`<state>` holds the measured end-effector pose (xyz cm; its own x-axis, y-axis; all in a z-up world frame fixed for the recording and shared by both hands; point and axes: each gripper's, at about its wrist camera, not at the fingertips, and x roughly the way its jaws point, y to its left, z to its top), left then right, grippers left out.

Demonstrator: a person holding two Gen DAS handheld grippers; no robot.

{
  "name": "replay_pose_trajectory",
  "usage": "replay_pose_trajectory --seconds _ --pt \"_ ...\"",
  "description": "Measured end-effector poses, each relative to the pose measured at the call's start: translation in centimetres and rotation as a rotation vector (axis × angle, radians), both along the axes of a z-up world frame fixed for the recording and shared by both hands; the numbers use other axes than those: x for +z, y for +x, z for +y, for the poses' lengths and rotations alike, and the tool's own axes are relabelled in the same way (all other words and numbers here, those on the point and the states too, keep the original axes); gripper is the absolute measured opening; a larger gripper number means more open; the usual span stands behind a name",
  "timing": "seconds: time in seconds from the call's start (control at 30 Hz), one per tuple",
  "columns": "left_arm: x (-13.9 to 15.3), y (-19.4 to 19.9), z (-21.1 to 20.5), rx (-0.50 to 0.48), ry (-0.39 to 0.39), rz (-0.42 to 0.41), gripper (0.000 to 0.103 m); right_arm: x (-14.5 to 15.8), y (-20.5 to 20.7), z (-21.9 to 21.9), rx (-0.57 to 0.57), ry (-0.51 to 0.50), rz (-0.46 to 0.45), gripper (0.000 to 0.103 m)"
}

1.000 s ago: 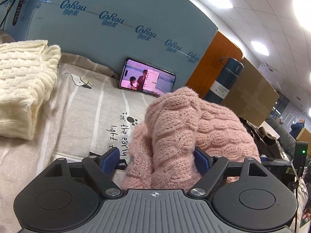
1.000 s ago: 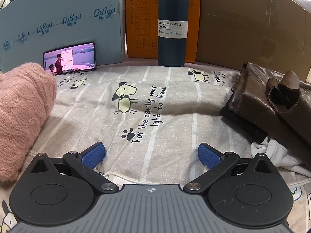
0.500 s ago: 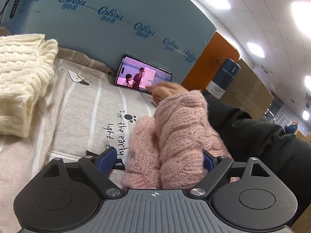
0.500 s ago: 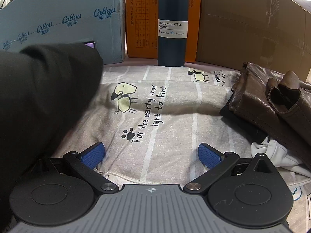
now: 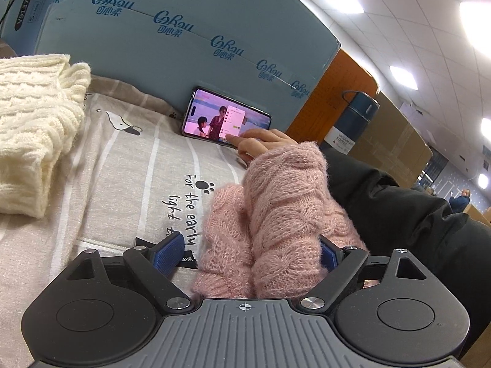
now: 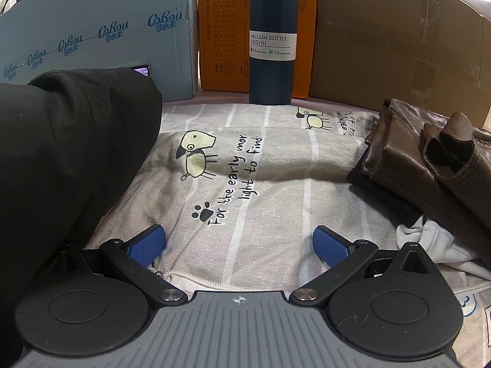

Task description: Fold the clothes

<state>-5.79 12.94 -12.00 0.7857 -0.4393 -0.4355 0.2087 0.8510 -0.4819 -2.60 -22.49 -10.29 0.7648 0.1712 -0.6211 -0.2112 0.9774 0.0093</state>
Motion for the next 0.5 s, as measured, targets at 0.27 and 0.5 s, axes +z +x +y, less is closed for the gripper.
replay_pose_trajectory --seconds 0.27,0.5 --pt "0.00 0.08 -0.04 0.001 0.002 0.001 0.089 -0.01 -0.04 0.02 0.000 0.001 0.000 0.103" --pt "0.01 0.14 -0.10 0.002 0.005 0.003 0.089 0.01 -0.05 -0.01 0.000 0.000 0.000 0.103"
